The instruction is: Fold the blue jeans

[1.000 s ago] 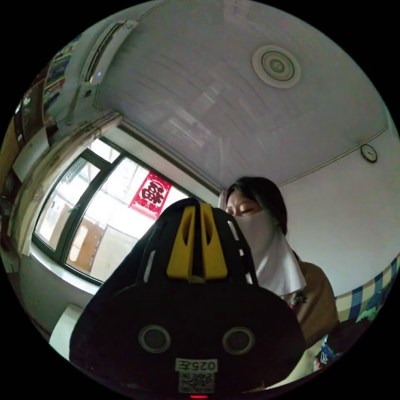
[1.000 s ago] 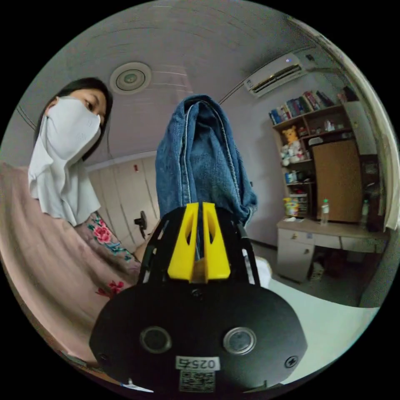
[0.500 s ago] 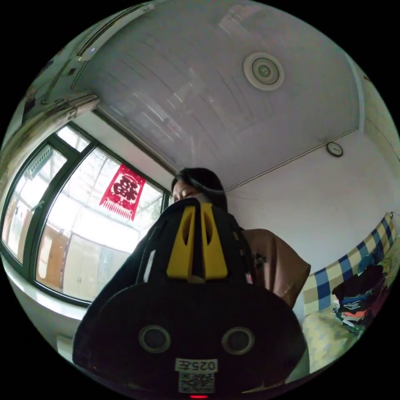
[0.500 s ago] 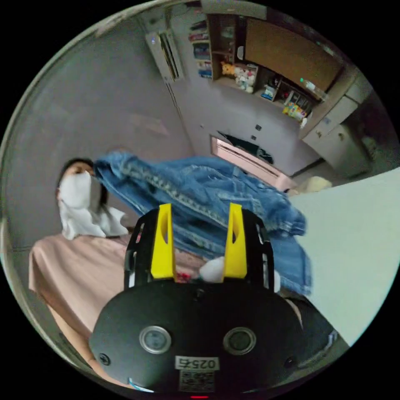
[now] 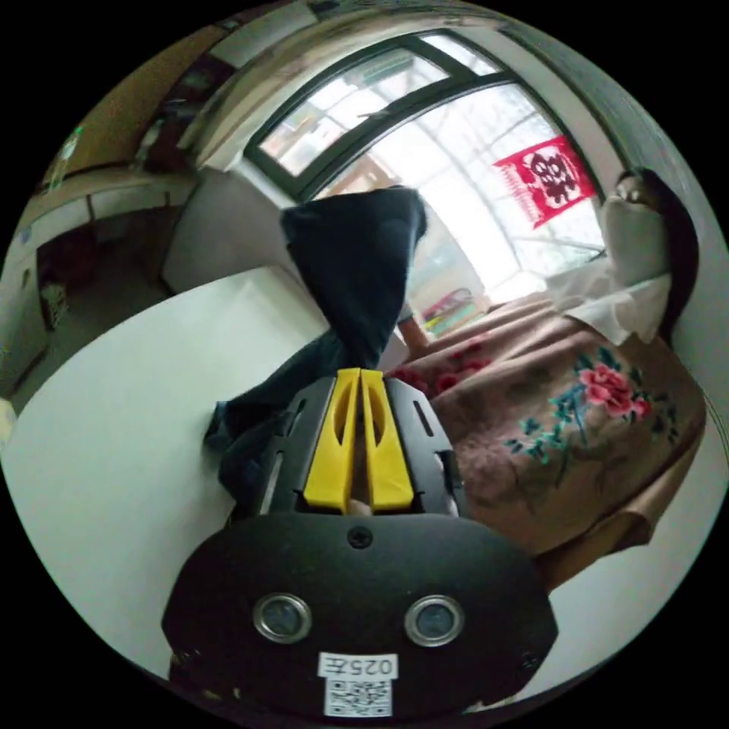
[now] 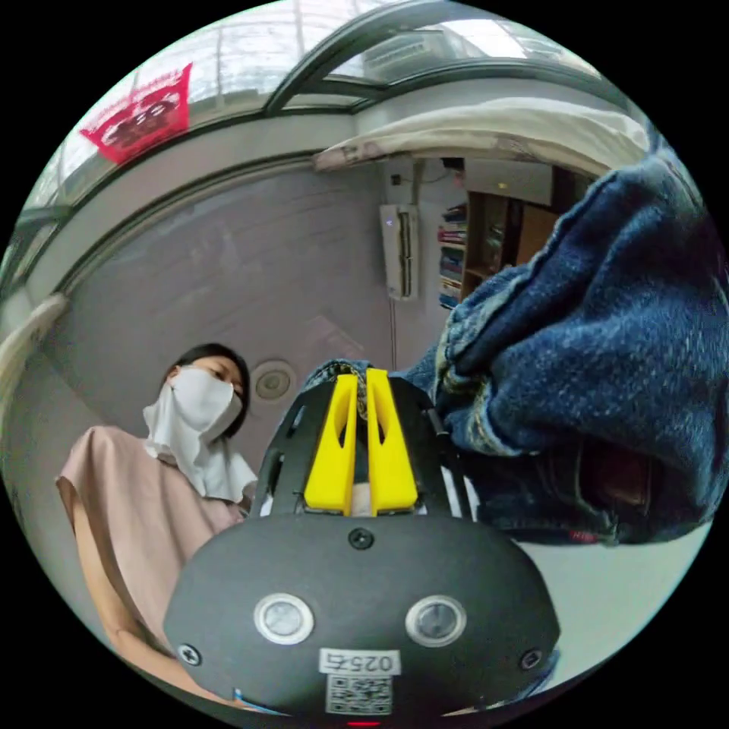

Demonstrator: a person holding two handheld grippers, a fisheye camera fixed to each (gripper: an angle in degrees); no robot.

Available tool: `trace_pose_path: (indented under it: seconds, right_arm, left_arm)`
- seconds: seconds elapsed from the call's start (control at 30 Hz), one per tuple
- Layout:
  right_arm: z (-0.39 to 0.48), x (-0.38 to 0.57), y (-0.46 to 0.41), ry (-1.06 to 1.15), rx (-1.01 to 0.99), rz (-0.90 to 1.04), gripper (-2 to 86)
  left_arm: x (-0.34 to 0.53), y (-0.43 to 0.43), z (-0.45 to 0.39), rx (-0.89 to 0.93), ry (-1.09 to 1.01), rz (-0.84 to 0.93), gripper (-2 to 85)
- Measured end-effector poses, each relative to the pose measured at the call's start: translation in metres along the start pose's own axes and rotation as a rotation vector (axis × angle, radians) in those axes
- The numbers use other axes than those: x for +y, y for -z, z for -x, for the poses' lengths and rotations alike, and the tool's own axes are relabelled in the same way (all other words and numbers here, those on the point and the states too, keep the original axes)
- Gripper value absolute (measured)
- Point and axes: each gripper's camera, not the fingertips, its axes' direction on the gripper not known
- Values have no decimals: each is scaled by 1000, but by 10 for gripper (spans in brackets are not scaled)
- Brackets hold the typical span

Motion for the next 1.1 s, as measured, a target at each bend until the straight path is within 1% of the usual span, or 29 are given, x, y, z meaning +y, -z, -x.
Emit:
trace_pose_path:
  seconds: [0.07,0.1,0.13,0.2,0.27,0.33,0.37,0.43,0.47,0.5,0.53,0.6,0.67,0.7,0.73,0.77,0.83,0.87,0.9,0.93,0.97,1.0,1.03,1.07,1.1]
  right_arm:
    - [24,-7,-17,65,-34,54,-7]
    - [40,-10,-29,115,-108,91,-7]
    - [51,-13,-43,136,-207,158,-7]
    - [70,-11,-66,173,-311,259,-7]
    - [86,-4,-91,183,-391,387,-7]
    - [106,12,-122,236,-444,547,-7]
    - [111,17,-130,247,-453,580,-8]
    - [127,40,-154,276,-512,685,-8]
    - [130,46,-161,277,-539,717,-8]
    - [136,59,-172,281,-587,772,-8]
    - [140,70,-181,272,-630,800,-8]
    - [142,86,-192,242,-680,855,-7]
    - [141,99,-198,218,-650,890,-5]
    - [141,105,-197,214,-617,892,-3]
    - [141,109,-195,202,-578,884,1]
    - [141,111,-193,198,-553,884,3]
    - [145,114,-180,205,-389,900,20]
    - [146,116,-176,207,-333,911,26]
    - [145,119,-171,199,-184,946,50]
    - [140,123,-168,173,20,1009,66]
    - [138,126,-167,165,131,1048,70]
    - [132,133,-166,162,359,1128,73]
    - [127,139,-166,159,583,1175,73]
    - [124,141,-166,140,677,1176,84]
    - [120,141,-167,81,758,1157,106]
  left_arm:
    - [6,23,21,24,35,-148,4]
    - [12,48,33,85,17,-329,18]
    - [14,71,40,146,-33,-467,44]
    - [5,94,44,141,-71,-550,87]
    - [-21,103,45,153,-98,-500,106]
    - [-57,105,54,323,-155,-447,119]
    - [-65,104,61,361,-145,-430,122]
    - [-89,90,96,408,-46,-300,137]
    - [-91,86,104,449,-34,-270,136]
    - [-93,76,116,607,-44,-235,125]
    - [-89,67,126,756,-36,-243,104]
    - [-81,52,137,845,17,-227,57]
    - [-71,44,143,902,21,-252,7]
    - [-65,42,148,946,25,-285,-3]
    - [-59,47,154,992,34,-369,-10]
    - [-56,52,157,1019,22,-414,-11]
    - [-51,76,165,1097,-32,-578,-13]
    - [-53,82,164,1098,-53,-592,-13]
    - [-60,95,159,1077,-88,-607,-12]
    - [-69,105,152,1064,-143,-598,-11]
    - [-74,109,148,1068,-172,-585,-10]
    - [-85,114,139,1063,-228,-552,-9]
    - [-95,116,128,1003,-285,-493,-8]
    - [-99,116,123,953,-303,-465,-8]
    - [-106,112,117,852,-312,-409,-6]
